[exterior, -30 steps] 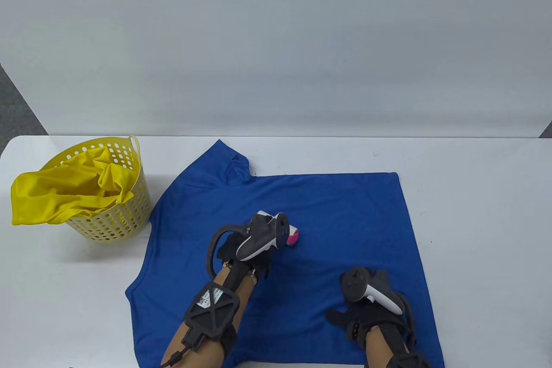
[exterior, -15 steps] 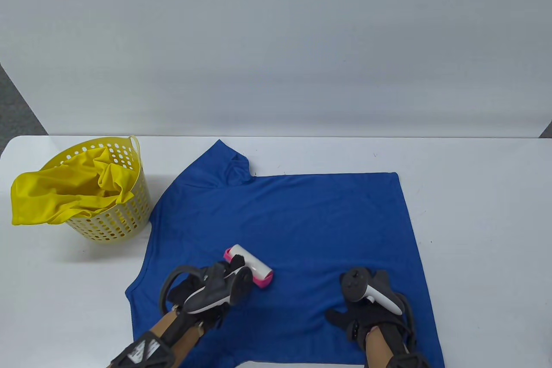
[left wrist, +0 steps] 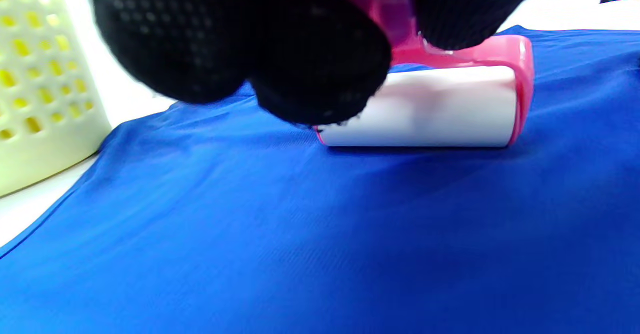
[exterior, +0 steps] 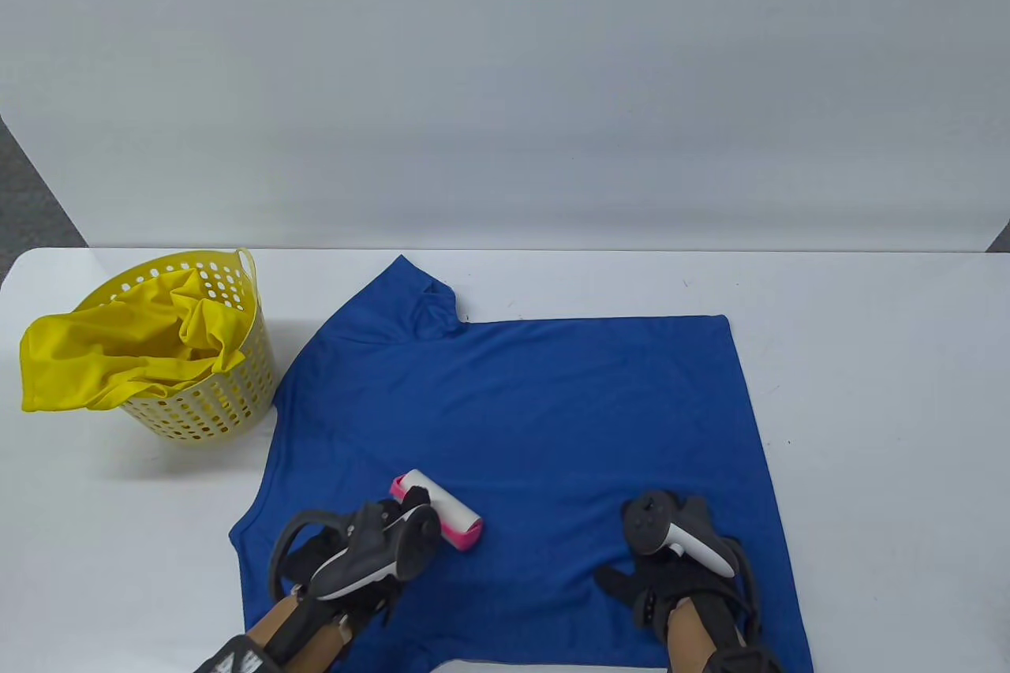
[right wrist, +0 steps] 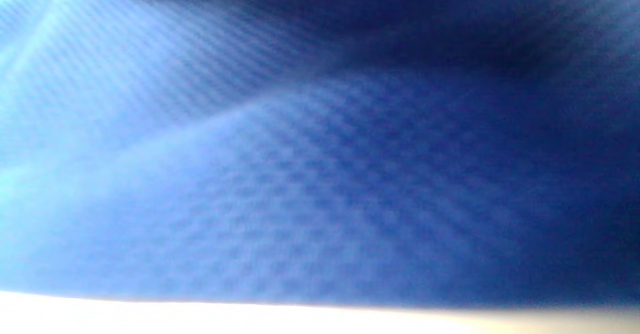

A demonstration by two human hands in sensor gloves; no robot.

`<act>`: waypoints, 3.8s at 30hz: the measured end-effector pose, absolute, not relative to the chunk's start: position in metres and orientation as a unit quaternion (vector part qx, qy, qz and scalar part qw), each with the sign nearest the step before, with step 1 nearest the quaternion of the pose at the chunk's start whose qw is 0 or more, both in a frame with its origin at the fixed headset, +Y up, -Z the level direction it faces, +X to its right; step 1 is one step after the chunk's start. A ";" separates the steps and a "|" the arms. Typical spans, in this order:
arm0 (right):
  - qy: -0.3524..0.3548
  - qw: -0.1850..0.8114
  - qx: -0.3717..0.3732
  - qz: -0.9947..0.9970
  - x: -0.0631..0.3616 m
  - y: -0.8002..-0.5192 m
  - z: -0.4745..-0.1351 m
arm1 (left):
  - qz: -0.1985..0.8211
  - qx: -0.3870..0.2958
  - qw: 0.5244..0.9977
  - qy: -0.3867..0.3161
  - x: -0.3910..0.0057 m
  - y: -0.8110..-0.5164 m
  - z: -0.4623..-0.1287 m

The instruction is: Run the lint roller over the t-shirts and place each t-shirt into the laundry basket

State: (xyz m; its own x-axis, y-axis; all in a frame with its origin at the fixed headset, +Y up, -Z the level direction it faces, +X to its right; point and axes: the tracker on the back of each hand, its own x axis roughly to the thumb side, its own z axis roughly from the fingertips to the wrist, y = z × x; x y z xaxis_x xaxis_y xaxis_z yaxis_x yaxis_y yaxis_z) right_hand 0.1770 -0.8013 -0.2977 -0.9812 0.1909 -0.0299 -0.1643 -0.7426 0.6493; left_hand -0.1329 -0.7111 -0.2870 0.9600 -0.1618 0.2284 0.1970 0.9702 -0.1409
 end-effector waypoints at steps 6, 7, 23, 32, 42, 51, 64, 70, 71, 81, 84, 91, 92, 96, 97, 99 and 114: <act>0.354 0.100 0.028 0.929 0.178 -0.801 -0.298 | -0.059 -0.081 0.994 -0.047 -0.073 -0.718 -0.356; 0.355 0.100 0.030 0.929 0.178 -0.801 -0.299 | -0.055 -0.079 0.995 -0.041 -0.064 -0.719 -0.366; 0.354 0.112 0.036 0.928 0.179 -0.800 -0.300 | -0.085 -0.068 0.988 -0.114 -0.096 -0.723 -0.312; 0.342 0.108 0.028 0.933 0.178 -0.799 -0.300 | -0.010 -0.091 0.988 -0.121 -0.148 -0.726 -0.263; 0.077 0.212 0.117 0.967 0.146 -0.730 -0.282 | 0.079 -0.103 0.984 -0.125 -0.153 -0.725 -0.272; 0.189 0.457 0.224 0.840 0.077 -0.732 -0.247 | 0.217 -0.034 0.935 -0.279 -0.112 -0.694 -0.232; 0.037 0.539 0.169 0.824 0.111 -0.724 -0.258 | 0.300 -0.033 0.889 -0.345 -0.122 -0.706 -0.240; -0.093 0.285 0.064 0.952 0.174 -0.699 -0.266 | 0.071 -0.085 0.975 -0.194 -0.151 -0.742 -0.277; -0.078 0.244 0.047 0.966 0.182 -0.698 -0.267 | 0.061 -0.096 0.978 -0.176 -0.155 -0.750 -0.281; 0.132 0.160 -0.036 0.978 0.194 -0.722 -0.283 | 0.027 -0.305 0.947 -0.096 -0.178 -0.800 -0.308; 0.099 0.165 -0.048 0.980 0.184 -0.730 -0.300 | 0.029 -0.311 0.945 -0.099 -0.178 -0.802 -0.308; 0.100 0.113 -0.084 0.985 0.155 -0.727 -0.372 | 0.046 -0.327 0.937 -0.112 -0.180 -0.810 -0.306; 0.100 0.116 -0.099 0.983 0.148 -0.726 -0.386 | 0.043 -0.326 0.938 -0.112 -0.180 -0.810 -0.306; 0.091 0.081 -0.128 0.984 0.130 -0.726 -0.422 | 0.042 -0.327 0.937 -0.112 -0.180 -0.809 -0.306; 0.091 0.068 -0.131 0.985 0.127 -0.725 -0.429 | 0.043 -0.326 0.938 -0.112 -0.180 -0.809 -0.305; 0.103 0.076 -0.141 0.982 0.127 -0.723 -0.437 | 0.041 -0.326 0.938 -0.112 -0.179 -0.810 -0.306; 0.215 0.040 -0.021 0.976 0.189 -0.706 -0.302 | 0.042 -0.331 0.936 -0.113 -0.179 -0.810 -0.306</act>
State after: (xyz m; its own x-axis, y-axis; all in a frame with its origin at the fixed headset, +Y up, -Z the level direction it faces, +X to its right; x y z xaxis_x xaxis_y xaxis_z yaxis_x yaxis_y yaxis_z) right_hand 0.1886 -0.7056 -0.3022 -0.9960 0.0683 -0.0572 -0.0860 -0.9048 0.4171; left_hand -0.1789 -0.8096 -0.3058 0.9708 0.1543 0.1838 -0.0044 0.7771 -0.6294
